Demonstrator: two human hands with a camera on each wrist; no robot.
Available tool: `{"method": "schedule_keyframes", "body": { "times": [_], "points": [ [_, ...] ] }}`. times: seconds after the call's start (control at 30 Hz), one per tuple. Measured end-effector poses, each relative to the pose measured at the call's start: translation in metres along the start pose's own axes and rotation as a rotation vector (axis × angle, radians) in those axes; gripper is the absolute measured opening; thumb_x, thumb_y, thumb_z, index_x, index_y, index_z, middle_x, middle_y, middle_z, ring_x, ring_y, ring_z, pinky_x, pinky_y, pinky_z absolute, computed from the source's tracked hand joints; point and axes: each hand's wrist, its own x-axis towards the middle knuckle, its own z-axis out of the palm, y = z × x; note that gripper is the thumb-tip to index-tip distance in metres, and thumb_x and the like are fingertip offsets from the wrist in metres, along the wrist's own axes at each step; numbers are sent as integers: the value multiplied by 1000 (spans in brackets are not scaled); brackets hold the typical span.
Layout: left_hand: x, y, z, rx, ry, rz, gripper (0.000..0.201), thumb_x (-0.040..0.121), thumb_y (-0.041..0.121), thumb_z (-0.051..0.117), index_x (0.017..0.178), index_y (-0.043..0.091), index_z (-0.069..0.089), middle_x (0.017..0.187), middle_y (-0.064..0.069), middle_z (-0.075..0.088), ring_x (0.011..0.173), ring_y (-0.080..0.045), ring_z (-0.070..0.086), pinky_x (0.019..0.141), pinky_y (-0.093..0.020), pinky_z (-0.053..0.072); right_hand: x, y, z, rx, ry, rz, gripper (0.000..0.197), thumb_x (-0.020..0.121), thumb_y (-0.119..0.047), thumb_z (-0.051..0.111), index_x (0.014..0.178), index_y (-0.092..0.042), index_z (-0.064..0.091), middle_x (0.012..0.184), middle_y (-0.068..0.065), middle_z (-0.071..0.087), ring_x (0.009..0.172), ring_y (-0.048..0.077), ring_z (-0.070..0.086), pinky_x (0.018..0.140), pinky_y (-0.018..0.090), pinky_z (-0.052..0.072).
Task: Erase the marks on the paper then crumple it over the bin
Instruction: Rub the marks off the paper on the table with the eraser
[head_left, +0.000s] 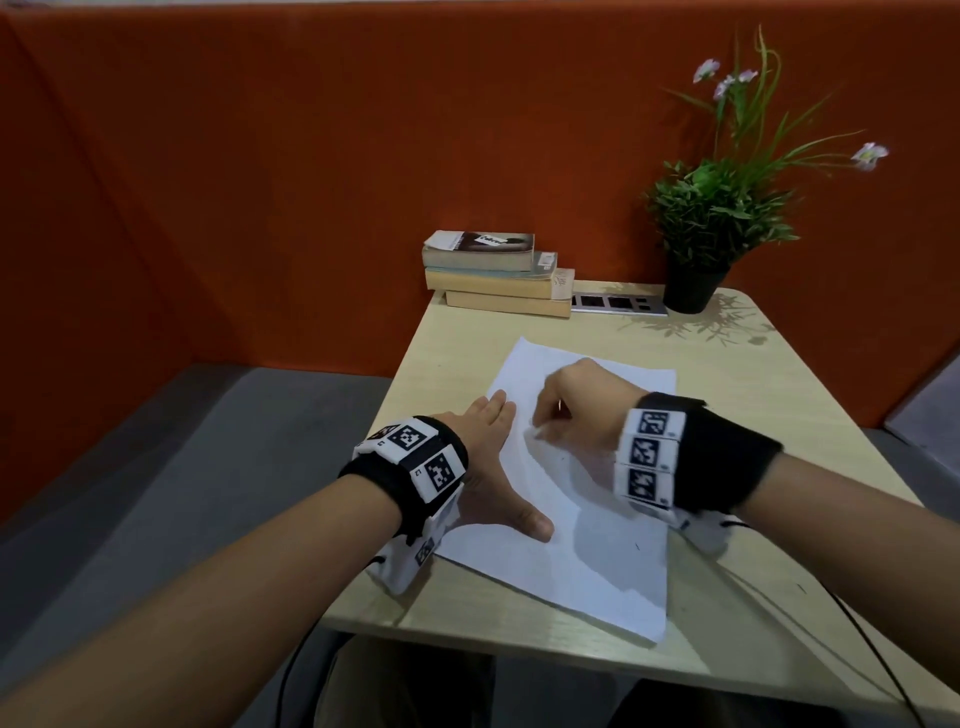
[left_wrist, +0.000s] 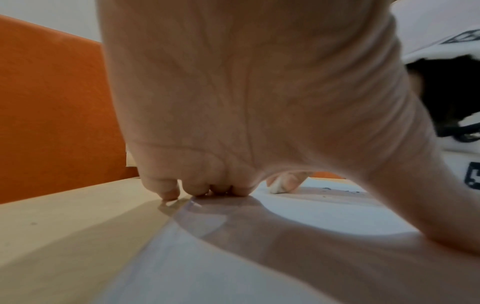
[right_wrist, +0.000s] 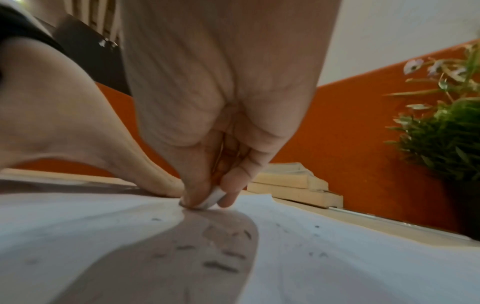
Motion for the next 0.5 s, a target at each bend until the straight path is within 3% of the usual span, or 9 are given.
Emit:
{"method": "schedule_keyframes", "body": {
  "times": [0.13,0.2,0.33,0.5],
  "points": [
    [5,-4,-1,-29,-26,5,153,51,95,63,156,24,-23,162,8,-31,152,-10,-15,122,-41,4,3,-5,-1,-59,-26,-9,8,85,-20,72,89,-17,78,88,-3,74,82,14,67,76,26,55],
    [6,-4,1,-24,-30,6,155,48,97,61,156,23,-23,162,7,-31,152,-10,-16,123,-41,3,-15,-6,0,-59,-61,-50,7,84,-20,72,88,-19,78,86,-7,72,79,9,65,75,23,54],
    [5,0,2,22,-32,-11,154,49,98,58,155,22,-24,161,8,-33,152,-10,-18,124,-40,4,-67,-5,2,-43,-150,-128,13,83,-20,67,91,-22,77,86,-15,66,74,-2,56,68,5,39],
    [5,1,0,24,-54,-10,155,50,97,59,155,21,-26,160,7,-34,151,-10,-20,125,-41,4,-113,-10,2,-5,-239,-168,17,85,-16,67,95,-23,79,84,-18,59,68,-13,51,65,5,38]
  ]
}}
